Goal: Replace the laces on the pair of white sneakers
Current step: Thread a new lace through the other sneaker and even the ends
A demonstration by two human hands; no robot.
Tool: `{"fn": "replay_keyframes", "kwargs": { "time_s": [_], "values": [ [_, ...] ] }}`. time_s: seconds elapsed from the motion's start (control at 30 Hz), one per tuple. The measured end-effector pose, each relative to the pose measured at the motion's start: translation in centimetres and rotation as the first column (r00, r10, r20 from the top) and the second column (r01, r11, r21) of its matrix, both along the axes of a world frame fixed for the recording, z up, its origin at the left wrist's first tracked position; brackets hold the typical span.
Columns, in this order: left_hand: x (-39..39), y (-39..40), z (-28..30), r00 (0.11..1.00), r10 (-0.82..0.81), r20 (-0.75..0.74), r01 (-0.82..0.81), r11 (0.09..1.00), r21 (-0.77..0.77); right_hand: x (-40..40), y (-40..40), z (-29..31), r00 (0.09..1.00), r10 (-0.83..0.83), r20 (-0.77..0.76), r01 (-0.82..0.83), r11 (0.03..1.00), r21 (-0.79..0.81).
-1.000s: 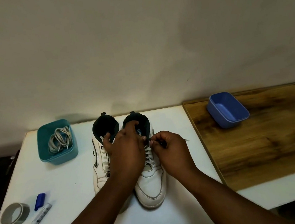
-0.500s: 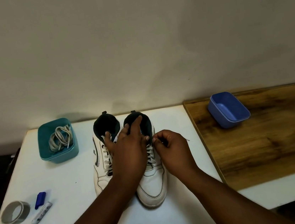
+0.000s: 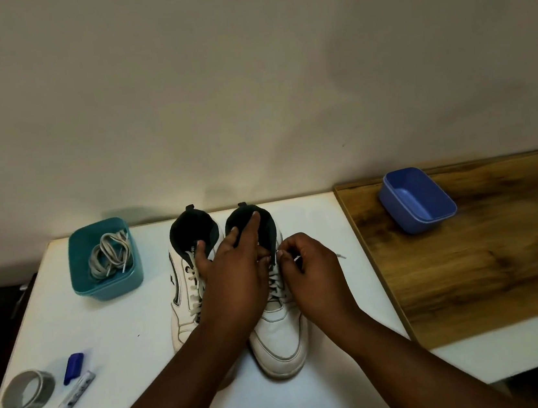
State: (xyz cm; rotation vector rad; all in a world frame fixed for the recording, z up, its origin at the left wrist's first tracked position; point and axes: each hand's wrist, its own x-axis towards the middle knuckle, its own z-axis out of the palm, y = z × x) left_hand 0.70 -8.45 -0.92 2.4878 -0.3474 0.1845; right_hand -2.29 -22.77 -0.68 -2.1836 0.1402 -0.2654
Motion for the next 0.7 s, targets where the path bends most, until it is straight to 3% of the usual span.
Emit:
{"fn": "replay_keyframes", "kwargs": {
  "time_s": [0.23, 0.3, 0.33, 0.37, 0.43, 0.47, 0.5, 0.53, 0.6, 0.67, 0.7],
  "values": [
    [0.0, -0.4, 0.1, 0.999, 0.010, 0.046, -0.016, 0.992, 0.124, 0.2, -0.3, 0.3, 0.999, 0.041, 0.021, -0.039, 0.997, -0.067],
    [-0.1, 0.0, 0.7, 1.000, 0.001, 0.017, -0.004, 0.987, 0.160, 0.5, -0.7, 0.5, 0.994, -0.088, 0.067, 0.089, 0.996, -0.020],
    [-0.1, 0.3, 1.1, 1.000, -0.001, -0.007, 0.002, 0.986, 0.168, 0.9, -1.2, 0.8, 0.969, -0.235, 0.074, 0.228, 0.969, 0.092],
    [-0.2, 0.6, 1.4, 1.000, -0.008, -0.027, 0.012, 0.986, 0.166, 1.4, -1.9, 1.3, 0.913, -0.406, 0.051, 0.382, 0.890, 0.250],
    [-0.3, 1.0, 1.9, 0.999, -0.036, -0.036, 0.041, 0.987, 0.156, 2.2, -3.8, 2.5, 0.749, -0.657, -0.081, 0.571, 0.579, 0.582],
    [-0.3, 1.2, 2.0, 0.998, -0.053, -0.036, 0.057, 0.986, 0.153, 2.3, -4.7, 2.9, 0.705, -0.694, -0.146, 0.578, 0.443, 0.685],
    [-0.3, 1.4, 2.0, 0.997, -0.066, -0.038, 0.071, 0.987, 0.146, 2.4, -5.1, 2.9, 0.706, -0.684, -0.184, 0.571, 0.396, 0.719],
    [-0.3, 1.6, 2.0, 0.996, -0.078, -0.044, 0.084, 0.988, 0.133, 2.4, -5.2, 2.6, 0.741, -0.641, -0.202, 0.564, 0.429, 0.706],
    [-0.1, 1.9, 2.2, 0.994, -0.093, -0.055, 0.098, 0.991, 0.091, 2.0, -4.1, 1.5, 0.866, -0.469, -0.174, 0.472, 0.650, 0.596],
    [0.2, 2.1, 2.4, 0.994, -0.099, -0.054, 0.102, 0.993, 0.057, 1.3, -2.5, 0.3, 0.968, -0.219, -0.125, 0.248, 0.913, 0.325],
    [0.3, 2.2, 2.4, 0.993, -0.104, -0.049, 0.106, 0.993, 0.053, 1.0, -1.9, -0.1, 0.987, -0.099, -0.127, 0.120, 0.978, 0.171]
  ]
}}
